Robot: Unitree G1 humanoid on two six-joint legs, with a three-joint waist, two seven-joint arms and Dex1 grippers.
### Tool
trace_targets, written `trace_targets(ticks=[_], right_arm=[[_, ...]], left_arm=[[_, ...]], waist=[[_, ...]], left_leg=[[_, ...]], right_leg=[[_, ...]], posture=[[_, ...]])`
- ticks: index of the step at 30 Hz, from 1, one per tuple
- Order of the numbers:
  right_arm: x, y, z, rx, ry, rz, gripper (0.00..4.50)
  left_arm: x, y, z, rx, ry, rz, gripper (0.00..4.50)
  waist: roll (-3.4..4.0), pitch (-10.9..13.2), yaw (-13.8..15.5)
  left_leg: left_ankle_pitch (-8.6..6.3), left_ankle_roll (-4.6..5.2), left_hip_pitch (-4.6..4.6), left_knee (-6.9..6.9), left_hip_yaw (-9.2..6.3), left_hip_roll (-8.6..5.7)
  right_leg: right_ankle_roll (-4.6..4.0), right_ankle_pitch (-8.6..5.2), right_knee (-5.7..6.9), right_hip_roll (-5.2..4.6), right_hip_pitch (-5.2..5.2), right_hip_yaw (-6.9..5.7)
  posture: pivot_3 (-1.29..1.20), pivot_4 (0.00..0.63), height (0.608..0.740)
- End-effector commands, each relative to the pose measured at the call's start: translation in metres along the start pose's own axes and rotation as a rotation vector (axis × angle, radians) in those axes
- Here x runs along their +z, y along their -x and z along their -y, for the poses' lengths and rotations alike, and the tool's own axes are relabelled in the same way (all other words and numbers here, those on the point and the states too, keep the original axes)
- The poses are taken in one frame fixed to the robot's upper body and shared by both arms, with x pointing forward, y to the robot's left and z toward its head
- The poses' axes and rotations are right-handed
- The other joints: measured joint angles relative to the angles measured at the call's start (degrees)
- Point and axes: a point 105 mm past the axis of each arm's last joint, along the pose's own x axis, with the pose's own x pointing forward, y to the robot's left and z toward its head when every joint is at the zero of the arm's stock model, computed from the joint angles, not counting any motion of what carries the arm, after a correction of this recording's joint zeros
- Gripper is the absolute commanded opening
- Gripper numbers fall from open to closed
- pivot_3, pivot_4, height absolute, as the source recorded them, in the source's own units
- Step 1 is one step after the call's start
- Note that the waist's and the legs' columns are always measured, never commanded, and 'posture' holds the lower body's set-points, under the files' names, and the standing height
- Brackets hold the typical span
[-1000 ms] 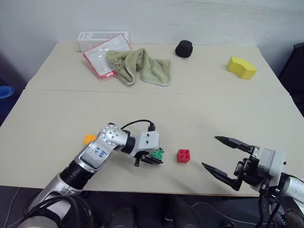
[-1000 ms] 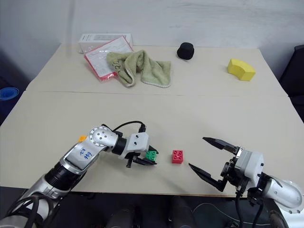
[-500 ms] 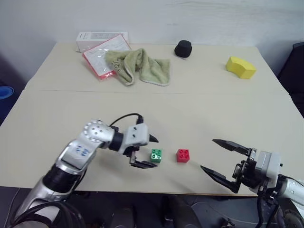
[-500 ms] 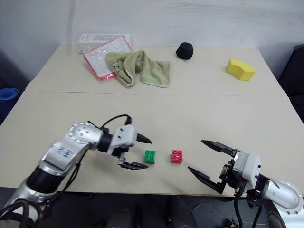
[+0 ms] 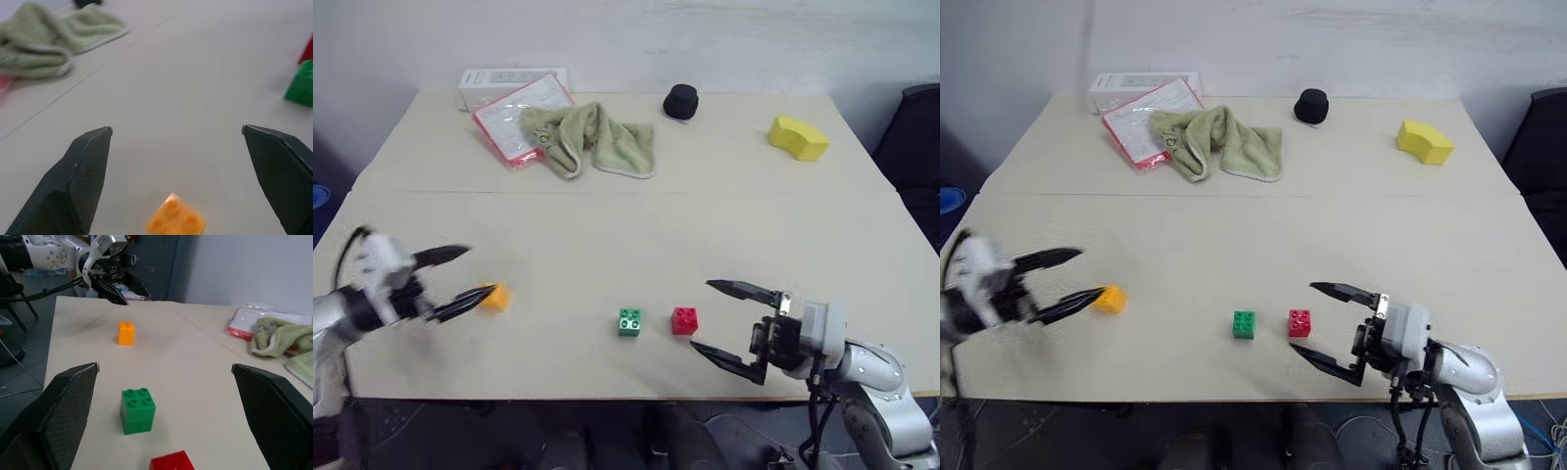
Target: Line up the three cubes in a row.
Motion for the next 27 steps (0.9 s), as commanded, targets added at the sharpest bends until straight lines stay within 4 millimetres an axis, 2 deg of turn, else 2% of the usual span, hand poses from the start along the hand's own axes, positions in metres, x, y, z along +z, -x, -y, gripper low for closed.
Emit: trace_targets(ticks=[1, 3, 6, 11, 12, 14, 16, 19, 21, 25, 26, 27], right_arm=[[0.01, -0.009, -0.005, 0.023, 0.031, 0.043, 4.5], [0.009, -0.008, -0.004, 0.022, 0.032, 0.041, 4.5], [0.008, -0.005, -0.003, 0.022, 0.029, 0.033, 4.5], [0.004, -0.001, -0.001, 0.024, 0.026, 0.02, 4.5], [0.003, -0.001, 0.0, 0.026, 0.027, 0.017, 4.5], [0.002, 0.0, 0.0, 0.027, 0.028, 0.013, 4.5], [0.001, 0.0, 0.0, 0.019, 0.027, 0.011, 4.5], [0.0, 0.0, -0.001, 0.015, 0.026, 0.009, 4.5], [-0.002, 0.001, -0.001, 0.003, 0.03, 0.005, 4.5], [-0.004, 0.002, 0.0, -0.015, 0.032, 0.004, 4.5], [-0.005, 0.002, 0.0, -0.019, 0.031, 0.005, 4.5], [-0.005, 0.001, 0.001, -0.021, 0.033, 0.006, 4.5]], left_arm=[[-0.023, 0.06, -0.024, 0.237, 0.056, -0.049, 4.47], [-0.04, 0.08, -0.023, 0.286, 0.107, -0.096, 4.47], [-0.047, 0.084, -0.011, 0.264, 0.128, -0.106, 4.47], [-0.03, 0.046, 0.013, 0.208, 0.13, 0.03, 4.47], [-0.022, 0.029, 0.017, 0.235, 0.156, 0.107, 4.47], [-0.014, 0.01, 0.026, 0.252, 0.183, 0.174, 4.47], [-0.017, -0.006, 0.034, 0.265, 0.173, 0.176, 4.47], [-0.017, -0.025, 0.036, 0.347, 0.168, 0.203, 4.47], [-0.016, -0.045, 0.044, 0.39, 0.159, 0.213, 4.47], [-0.027, -0.062, 0.051, 0.453, 0.195, 0.181, 4.47], [-0.03, -0.064, 0.053, 0.461, 0.197, 0.164, 4.09], [-0.03, -0.067, 0.056, 0.453, 0.204, 0.167, 3.9]], waist=[[-0.05, 0.01, 0.07], [-0.14, -0.03, 0.16], [-0.26, -0.1, 0.86], [-0.32, -0.14, 1.88], [-0.32, -0.14, 1.86], [-0.3, -0.14, 1.76], [-0.35, -0.17, 1.41], [-0.3, -0.15, 0.91], [-0.3, -0.16, 0.9], [-0.37, -0.2, 1.2], [-0.37, -0.2, 1.2], [-0.37, -0.2, 1.2]], left_leg=[[-0.04, 0.05, 0.0, 0.01, 0.01, 0.0], [-0.14, 0.09, 0.0, 0.01, -0.01, 0.01], [-0.23, 0.17, 0.01, 0.01, -0.07, -0.01], [-0.31, 0.22, -0.01, 0.0, -0.16, 0.0], [-0.31, 0.22, -0.01, -0.01, -0.17, -0.01], [-0.31, 0.24, 0.0, -0.02, -0.17, -0.01], [-0.31, 0.22, 0.01, -0.02, -0.17, 0.01], [-0.33, 0.17, 0.06, -0.03, -0.08, 0.05], [-0.32, 0.15, 0.06, -0.02, -0.08, 0.06], [-0.31, 0.17, 0.06, -0.01, -0.08, 0.02], [-0.31, 0.17, 0.07, -0.01, -0.08, 0.01], [-0.31, 0.17, 0.07, -0.01, -0.08, 0.02]], right_leg=[[-0.01, -0.01, 0.0, -0.02, 0.0, -0.01], [-0.01, -0.01, -0.03, -0.05, 0.0, -0.05], [-0.03, -0.01, -0.11, -0.14, 0.07, -0.15], [-0.03, 0.0, -0.3, -0.22, 0.18, -0.21], [-0.02, 0.01, -0.33, -0.23, 0.21, -0.21], [0.01, 0.03, -0.33, -0.24, 0.24, -0.2], [0.03, 0.04, -0.32, -0.17, 0.25, -0.21], [0.03, 0.03, -0.3, -0.06, 0.24, -0.15], [0.03, 0.04, -0.29, -0.02, 0.24, -0.16], [0.08, 0.06, -0.32, -0.03, 0.26, -0.14], [0.08, 0.06, -0.32, -0.02, 0.26, -0.14], [0.07, 0.06, -0.33, 0.0, 0.26, -0.14]], posture=[[0.0, 0.15, 0.74], [0.0, 0.15, 0.74], [0.0, 0.15, 0.74], [0.0, 0.15, 0.74], [0.0, 0.15, 0.74], [0.0, 0.15, 0.74], [0.0, 0.15, 0.74], [0.0, 0.15, 0.74], [0.0, 0.15, 0.74], [0.0, 0.15, 0.74], [0.0, 0.15, 0.74], [0.0, 0.15, 0.74]])
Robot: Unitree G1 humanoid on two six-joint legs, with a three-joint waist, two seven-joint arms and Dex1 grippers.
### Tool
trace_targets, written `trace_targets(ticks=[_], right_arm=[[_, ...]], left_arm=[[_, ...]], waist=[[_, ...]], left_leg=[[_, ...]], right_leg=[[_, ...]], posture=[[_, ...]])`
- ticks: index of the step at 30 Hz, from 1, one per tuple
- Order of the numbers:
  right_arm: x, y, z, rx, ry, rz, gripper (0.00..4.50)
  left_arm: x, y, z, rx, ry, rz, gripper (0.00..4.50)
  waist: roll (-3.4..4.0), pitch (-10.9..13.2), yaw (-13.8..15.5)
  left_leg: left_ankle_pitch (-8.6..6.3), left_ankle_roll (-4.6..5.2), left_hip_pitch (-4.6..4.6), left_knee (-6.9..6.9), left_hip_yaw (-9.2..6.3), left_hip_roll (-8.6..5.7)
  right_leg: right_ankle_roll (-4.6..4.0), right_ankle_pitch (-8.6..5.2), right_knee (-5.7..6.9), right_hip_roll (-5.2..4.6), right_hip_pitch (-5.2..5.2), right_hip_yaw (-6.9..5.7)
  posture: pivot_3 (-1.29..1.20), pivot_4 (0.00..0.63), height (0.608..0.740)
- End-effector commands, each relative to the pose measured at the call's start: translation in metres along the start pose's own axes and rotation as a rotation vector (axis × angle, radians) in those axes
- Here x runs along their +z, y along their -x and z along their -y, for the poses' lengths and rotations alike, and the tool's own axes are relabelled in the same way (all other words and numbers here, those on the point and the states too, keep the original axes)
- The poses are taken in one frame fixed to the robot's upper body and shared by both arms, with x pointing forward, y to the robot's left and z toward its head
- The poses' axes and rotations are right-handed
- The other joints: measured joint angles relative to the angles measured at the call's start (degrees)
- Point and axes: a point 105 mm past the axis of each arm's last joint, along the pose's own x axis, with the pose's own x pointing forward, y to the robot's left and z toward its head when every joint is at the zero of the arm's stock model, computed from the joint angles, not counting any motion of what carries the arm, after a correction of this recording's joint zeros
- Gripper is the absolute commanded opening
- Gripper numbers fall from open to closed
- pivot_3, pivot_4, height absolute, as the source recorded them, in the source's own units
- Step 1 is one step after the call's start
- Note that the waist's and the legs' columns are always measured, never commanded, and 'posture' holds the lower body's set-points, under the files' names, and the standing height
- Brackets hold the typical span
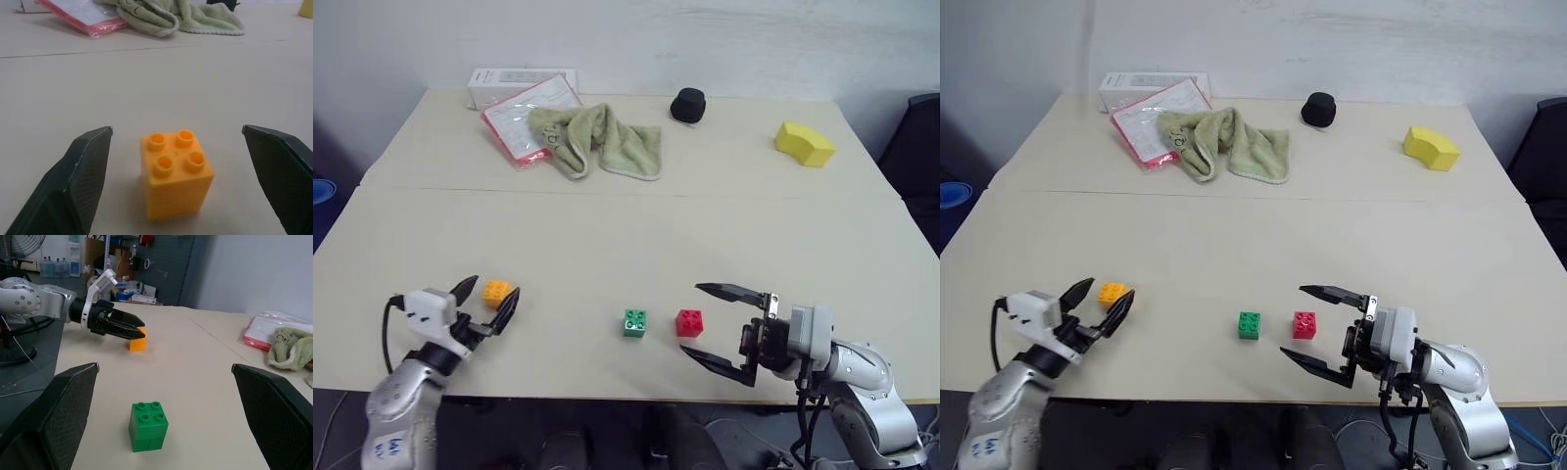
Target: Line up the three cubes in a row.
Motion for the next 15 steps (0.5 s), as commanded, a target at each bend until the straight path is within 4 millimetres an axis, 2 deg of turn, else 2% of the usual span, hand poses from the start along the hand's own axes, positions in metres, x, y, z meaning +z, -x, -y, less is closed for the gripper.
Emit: trace_targets(ticks=[1, 3, 7, 9, 11, 12, 13, 15], right_arm=[[0.003, 0.0, 0.001, -0.026, 0.022, 0.02, 4.5], [0.002, 0.0, 0.002, -0.03, 0.024, 0.019, 4.5], [0.001, 0.001, 0.002, -0.04, 0.026, 0.017, 4.5], [0.001, 0.001, 0.003, -0.045, 0.027, 0.016, 4.5], [0.001, 0.001, 0.004, -0.047, 0.03, 0.013, 4.5], [0.001, 0.002, 0.004, -0.05, 0.031, 0.011, 4.5], [0.001, 0.003, 0.005, -0.053, 0.033, 0.008, 4.5], [0.002, 0.007, 0.009, -0.062, 0.044, -0.007, 4.5]], left_arm=[[0.003, -0.001, 0.006, 0.01, -0.043, 0.004, 3.67], [0.003, -0.002, 0.009, -0.004, -0.055, 0.004, 2.96], [-0.001, 0.0, 0.004, 0.03, -0.08, -0.031, 1.65], [0.001, -0.002, 0.006, -0.003, -0.084, -0.022, 1.51], [0.004, -0.006, 0.018, -0.145, 0.002, -0.036, 1.51], [0.013, -0.008, 0.029, -0.262, 0.012, -0.016, 1.51], [0.024, -0.009, 0.039, -0.394, -0.018, 0.001, 1.51], [0.037, -0.009, 0.058, -0.768, -0.211, -0.045, 1.51]], waist=[[0.0, 0.0, 0.0], [0.0, 0.0, 0.12], [0.0, 0.0, 0.31], [0.0, 0.0, 0.33], [0.0, 0.0, 0.34], [0.01, 0.0, 0.33], [0.01, 0.01, 0.33], [0.0, 0.02, 0.75]], left_leg=[[0.0, 0.0, 0.0, 0.0, 0.0, 0.0], [0.0, 0.0, -0.01, 0.0, 0.0, 0.01], [0.0, 0.01, -0.02, 0.0, 0.0, 0.01], [0.0, 0.02, -0.02, 0.0, 0.0, 0.01], [0.0, 0.02, -0.02, 0.0, 0.0, 0.01], [0.0, 0.02, -0.03, 0.0, -0.01, 0.01], [0.0, 0.02, -0.02, 0.0, -0.01, 0.01], [0.01, 0.0, -0.04, 0.01, -0.03, 0.01]], right_leg=[[0.0, 0.0, 0.0, 0.0, 0.0, 0.0], [0.0, 0.0, 0.0, 0.0, -0.01, 0.0], [0.0, 0.0, -0.02, -0.01, -0.01, 0.0], [0.0, 0.0, -0.02, -0.01, -0.01, 0.0], [-0.01, 0.0, -0.01, -0.01, -0.01, 0.0], [-0.01, -0.01, -0.02, -0.01, -0.01, -0.02], [-0.02, -0.01, -0.01, -0.01, -0.02, -0.02], [-0.05, -0.03, 0.0, -0.01, -0.04, -0.07]], posture=[[0.0, 0.15, 0.74], [0.0, 0.15, 0.74], [0.0, 0.15, 0.74], [0.0, 0.15, 0.74], [0.0, 0.15, 0.74], [0.0, 0.15, 0.74], [0.0, 0.15, 0.74], [0.0, 0.15, 0.74]])
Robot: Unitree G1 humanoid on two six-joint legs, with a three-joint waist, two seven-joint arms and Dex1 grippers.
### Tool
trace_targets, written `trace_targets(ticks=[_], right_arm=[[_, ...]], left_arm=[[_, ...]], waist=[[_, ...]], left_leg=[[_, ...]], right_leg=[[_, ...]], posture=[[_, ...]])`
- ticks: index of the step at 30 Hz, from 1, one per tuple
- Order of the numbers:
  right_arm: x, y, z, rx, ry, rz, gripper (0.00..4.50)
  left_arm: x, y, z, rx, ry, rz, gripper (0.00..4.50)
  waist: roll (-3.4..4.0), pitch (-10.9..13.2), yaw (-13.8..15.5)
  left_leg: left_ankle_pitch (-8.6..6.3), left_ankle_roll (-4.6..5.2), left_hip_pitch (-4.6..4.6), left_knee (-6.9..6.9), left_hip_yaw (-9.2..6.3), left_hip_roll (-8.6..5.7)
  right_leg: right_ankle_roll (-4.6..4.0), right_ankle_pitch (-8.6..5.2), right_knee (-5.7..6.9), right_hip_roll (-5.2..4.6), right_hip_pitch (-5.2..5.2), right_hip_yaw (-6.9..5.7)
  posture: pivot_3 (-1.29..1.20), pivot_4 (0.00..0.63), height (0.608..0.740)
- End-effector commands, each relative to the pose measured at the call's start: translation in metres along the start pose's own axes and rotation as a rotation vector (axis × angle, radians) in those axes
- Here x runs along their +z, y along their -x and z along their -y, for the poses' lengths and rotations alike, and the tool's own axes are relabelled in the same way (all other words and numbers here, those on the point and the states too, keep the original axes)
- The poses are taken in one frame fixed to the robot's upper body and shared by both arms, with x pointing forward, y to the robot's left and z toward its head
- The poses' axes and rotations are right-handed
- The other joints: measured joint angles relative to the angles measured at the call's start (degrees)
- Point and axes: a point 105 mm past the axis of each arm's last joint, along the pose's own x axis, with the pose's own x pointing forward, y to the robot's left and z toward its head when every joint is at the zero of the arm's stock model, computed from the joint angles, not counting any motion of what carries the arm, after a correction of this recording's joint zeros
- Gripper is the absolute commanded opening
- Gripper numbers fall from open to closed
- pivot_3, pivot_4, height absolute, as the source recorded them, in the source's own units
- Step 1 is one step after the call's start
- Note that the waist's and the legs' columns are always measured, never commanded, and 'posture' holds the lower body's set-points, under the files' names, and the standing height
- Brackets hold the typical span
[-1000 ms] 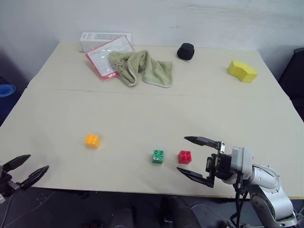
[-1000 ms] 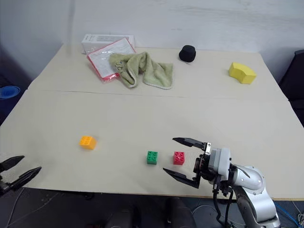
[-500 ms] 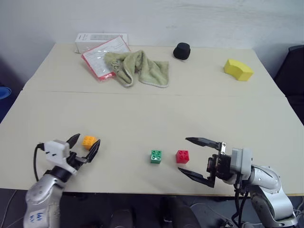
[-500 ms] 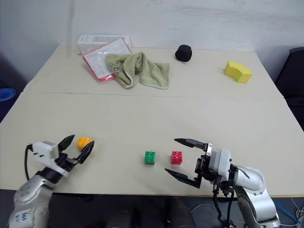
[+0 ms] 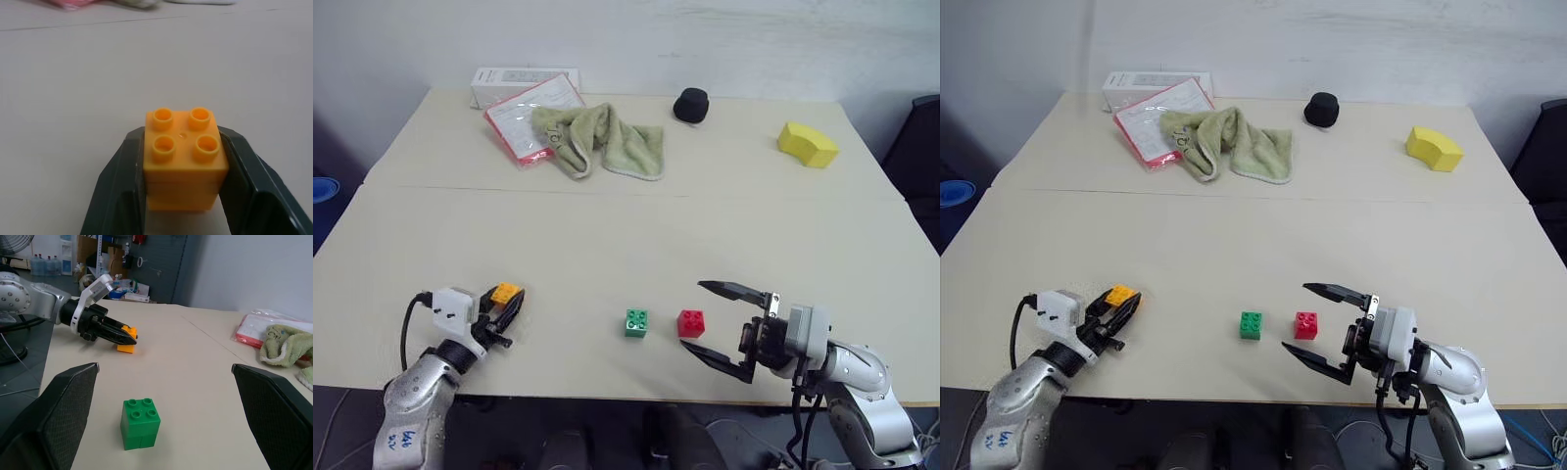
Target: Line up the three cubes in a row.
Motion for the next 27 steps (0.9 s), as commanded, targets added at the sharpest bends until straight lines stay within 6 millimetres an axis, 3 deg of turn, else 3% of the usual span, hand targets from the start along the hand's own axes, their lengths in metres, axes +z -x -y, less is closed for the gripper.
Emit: trace_targets(ticks=[1, 3, 6, 10, 15, 25, 27], right_arm=[[0.005, 0.008, 0.008, -0.028, 0.035, -0.009, 4.5], [0.007, 0.01, 0.01, -0.027, 0.047, -0.021, 4.5], [0.01, 0.013, 0.013, -0.036, 0.063, -0.032, 4.5], [0.012, 0.02, 0.014, -0.048, 0.08, -0.068, 4.5], [0.013, 0.026, 0.019, -0.081, 0.101, -0.095, 4.5], [0.01, 0.03, 0.017, -0.111, 0.079, -0.108, 4.5], [0.009, 0.032, 0.019, -0.128, 0.065, -0.104, 4.5]], left_arm=[[0.03, -0.005, 0.029, -0.54, -0.296, -0.058, 1.51], [0.026, -0.002, 0.025, -0.679, -0.417, -0.12, 1.51], [0.026, -0.003, 0.022, -0.8, -0.421, -0.111, 1.51], [0.017, -0.014, 0.034, -0.97, -0.416, -0.133, 1.51], [0.004, -0.03, 0.038, -0.977, -0.43, -0.124, 1.51], [-0.012, -0.032, 0.027, -0.947, -0.379, -0.165, 1.51], [-0.005, -0.031, 0.021, -0.92, -0.369, -0.164, 2.24]], waist=[[0.01, 0.02, 0.37], [0.32, -0.05, 0.17], [0.79, -0.06, -0.66], [0.75, -0.04, -0.49], [0.74, -0.03, -0.22], [0.74, -0.04, -0.2], [0.74, -0.04, -0.23]], left_leg=[[0.02, -0.02, -0.06, 0.05, -0.08, 0.0], [0.04, -0.04, -0.1, 0.06, -0.05, -0.03], [-0.07, 0.08, -0.02, -0.06, 0.23, -0.03], [-0.03, 0.04, -0.24, 0.03, 0.17, 0.03], [-0.01, 0.09, -0.21, 0.1, 0.17, -0.04], [0.0, 0.08, -0.14, 0.09, 0.18, -0.03], [0.01, 0.08, -0.12, 0.09, 0.18, -0.03]], right_leg=[[-0.03, -0.01, 0.02, 0.0, -0.02, -0.09], [-0.1, 0.0, 0.0, -0.01, -0.04, -0.12], [-0.07, 0.0, -0.11, -0.01, -0.03, 0.11], [-0.03, -0.02, -0.1, 0.09, -0.2, 0.0], [0.1, 0.06, -0.06, 0.08, -0.16, 0.08], [0.11, 0.07, -0.01, 0.09, -0.13, 0.13], [0.11, 0.07, 0.01, 0.09, -0.13, 0.13]], posture=[[0.0, 0.15, 0.74], [0.0, 0.15, 0.74], [0.0, 0.15, 0.74], [0.0, 0.15, 0.74], [0.0, 0.15, 0.74], [0.0, 0.15, 0.74], [0.0, 0.15, 0.74]])
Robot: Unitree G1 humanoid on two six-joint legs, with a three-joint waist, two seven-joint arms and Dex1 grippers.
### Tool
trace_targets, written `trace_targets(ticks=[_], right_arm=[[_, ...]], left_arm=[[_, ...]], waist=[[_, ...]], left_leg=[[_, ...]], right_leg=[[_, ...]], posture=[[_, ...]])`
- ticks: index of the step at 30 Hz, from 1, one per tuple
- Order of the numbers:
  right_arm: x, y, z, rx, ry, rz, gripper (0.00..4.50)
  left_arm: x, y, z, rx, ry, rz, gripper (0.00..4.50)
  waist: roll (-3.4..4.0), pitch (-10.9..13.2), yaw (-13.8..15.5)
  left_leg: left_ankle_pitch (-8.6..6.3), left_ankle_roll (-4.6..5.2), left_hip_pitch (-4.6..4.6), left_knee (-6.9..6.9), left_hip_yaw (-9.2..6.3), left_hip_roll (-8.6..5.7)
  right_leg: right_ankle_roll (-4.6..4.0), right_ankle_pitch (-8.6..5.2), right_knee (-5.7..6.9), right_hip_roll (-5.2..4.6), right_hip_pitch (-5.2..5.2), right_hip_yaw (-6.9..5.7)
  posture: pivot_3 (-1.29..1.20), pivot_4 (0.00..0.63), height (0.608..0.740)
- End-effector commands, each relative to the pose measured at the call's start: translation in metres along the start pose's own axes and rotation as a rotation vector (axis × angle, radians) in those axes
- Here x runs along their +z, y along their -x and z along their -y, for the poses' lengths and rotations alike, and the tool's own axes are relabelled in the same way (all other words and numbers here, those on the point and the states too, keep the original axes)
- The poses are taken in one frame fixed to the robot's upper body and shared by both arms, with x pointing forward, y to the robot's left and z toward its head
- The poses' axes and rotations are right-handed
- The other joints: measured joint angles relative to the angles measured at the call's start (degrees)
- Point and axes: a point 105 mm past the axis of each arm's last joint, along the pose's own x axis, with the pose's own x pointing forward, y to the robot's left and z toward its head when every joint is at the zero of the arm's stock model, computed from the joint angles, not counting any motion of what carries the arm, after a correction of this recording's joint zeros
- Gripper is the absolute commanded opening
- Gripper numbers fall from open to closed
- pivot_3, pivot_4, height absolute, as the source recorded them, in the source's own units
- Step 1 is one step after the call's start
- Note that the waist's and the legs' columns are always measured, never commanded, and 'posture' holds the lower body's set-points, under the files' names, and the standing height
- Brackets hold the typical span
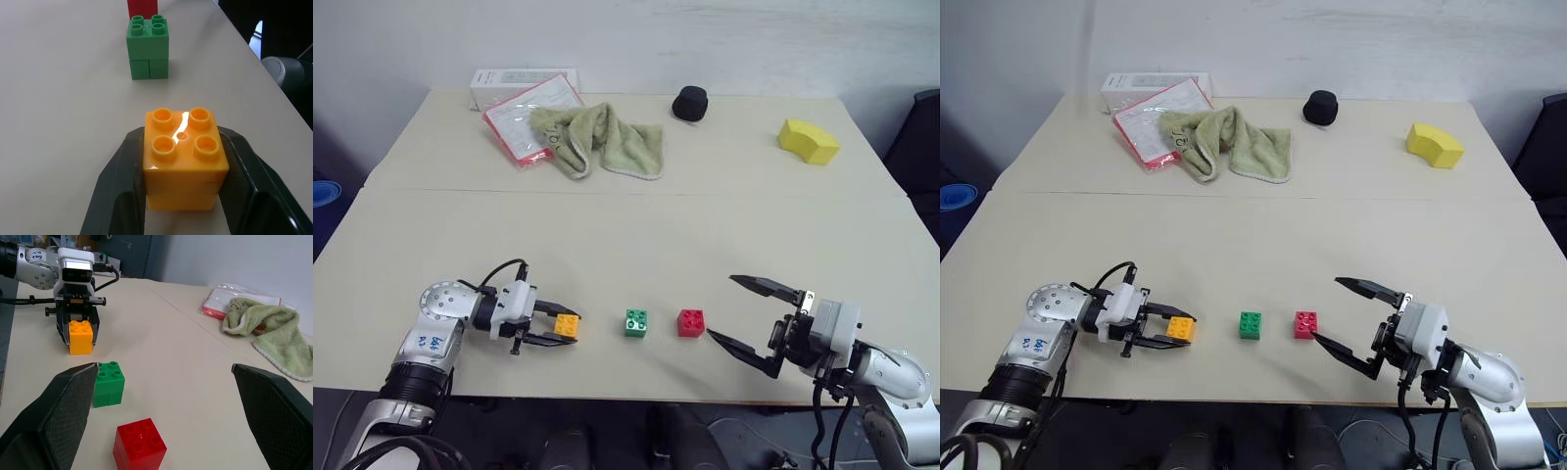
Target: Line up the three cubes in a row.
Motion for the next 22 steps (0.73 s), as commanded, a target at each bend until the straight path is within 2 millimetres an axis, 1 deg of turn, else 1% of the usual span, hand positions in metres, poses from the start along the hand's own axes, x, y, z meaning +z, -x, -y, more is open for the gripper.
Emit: trace_targets(ticks=[1, 4, 5, 6, 9, 11, 13, 15, 17, 19, 22], right_arm=[[0.005, 0.005, 0.004, -0.021, 0.015, 0.012, 4.5], [0.003, 0.012, 0.004, -0.007, 0.013, -0.011, 4.5], [0.004, 0.014, 0.005, -0.002, 0.015, -0.016, 4.5], [0.007, 0.019, 0.008, 0.009, 0.022, -0.025, 4.5], [0.015, 0.033, 0.019, 0.035, 0.022, -0.065, 4.5], [0.018, 0.046, 0.021, 0.117, 0.038, -0.142, 4.5], [0.021, 0.057, 0.022, 0.203, 0.047, -0.213, 4.5], [0.021, 0.064, 0.025, 0.24, 0.036, -0.25, 4.5], [0.016, 0.065, 0.028, 0.259, 0.018, -0.267, 4.5], [0.01, 0.065, 0.027, 0.284, 0.023, -0.28, 4.5], [0.002, 0.063, 0.034, 0.242, 0.054, -0.261, 4.5]], left_arm=[[0.002, 0.016, -0.007, 0.065, 0.015, -0.027, 2.44], [0.008, 0.031, -0.004, 0.102, -0.021, -0.047, 3.45], [0.009, 0.038, -0.002, 0.118, -0.017, -0.053, 3.71], [0.01, 0.048, 0.002, 0.14, -0.001, -0.064, 4.04], [0.011, 0.072, 0.015, 0.193, 0.044, -0.111, 4.04], [0.013, 0.089, 0.023, 0.239, 0.069, -0.155, 4.04], [0.017, 0.101, 0.031, 0.285, 0.138, -0.172, 4.04], [0.019, 0.106, 0.043, 0.28, 0.226, -0.168, 4.04], [0.017, 0.109, 0.051, 0.3, 0.243, -0.196, 4.04], [0.018, 0.109, 0.052, 0.327, 0.223, -0.208, 4.04], [0.025, 0.108, 0.046, 0.381, 0.174, -0.177, 4.04]], waist=[[0.0, 0.0, -0.09], [-0.01, 0.01, -0.09], [0.0, 0.01, -0.16], [0.01, 0.02, -0.28], [0.01, 0.03, -0.59], [0.01, 0.04, -0.57], [0.01, 0.07, -0.5], [-0.05, 0.1, -0.38], [-0.05, 0.1, -0.29], [-0.05, 0.11, -0.05], [-0.04, 0.12, 0.05]], left_leg=[[0.0, 0.0, 0.0, 0.0, 0.0, 0.0], [0.0, -0.01, -0.02, -0.01, -0.01, 0.03], [0.0, -0.01, -0.03, -0.02, -0.01, 0.04], [-0.01, -0.01, -0.05, -0.02, -0.01, 0.05], [-0.04, 0.05, -0.03, -0.01, 0.02, 0.04], [-0.04, 0.06, -0.01, -0.03, -0.01, 0.04], [-0.05, 0.07, -0.01, -0.05, -0.02, 0.04], [-0.05, 0.07, 0.0, -0.08, -0.05, 0.06], [-0.05, 0.07, 0.03, -0.1, -0.05, 0.07], [-0.05, 0.06, 0.03, -0.1, -0.04, 0.06], [-0.05, 0.06, 0.01, -0.1, -0.02, 0.06]], right_leg=[[0.0, 0.0, 0.02, 0.0, 0.0, 0.0], [0.0, 0.0, 0.0, 0.01, -0.02, -0.01], [-0.01, 0.0, -0.01, 0.01, -0.03, -0.01], [-0.01, -0.01, -0.03, 0.0, -0.03, 0.0], [-0.01, -0.01, -0.03, -0.06, -0.02, 0.04], [-0.01, -0.01, -0.05, -0.08, 0.0, 0.03], [-0.02, -0.01, -0.07, -0.08, 0.0, 0.02], [-0.03, -0.02, -0.1, -0.07, 0.0, -0.01], [-0.04, -0.03, -0.11, -0.07, 0.02, -0.01], [-0.04, -0.03, -0.13, -0.07, 0.02, 0.01], [-0.05, -0.03, -0.14, -0.07, -0.01, 0.01]], posture=[[0.0, 0.15, 0.74], [0.0, 0.15, 0.74], [0.0, 0.15, 0.74], [0.0, 0.15, 0.74], [0.0, 0.15, 0.74], [0.0, 0.15, 0.74], [0.0, 0.15, 0.74], [0.0, 0.15, 0.74], [0.0, 0.15, 0.74], [0.0, 0.15, 0.74], [0.0, 0.15, 0.74]])
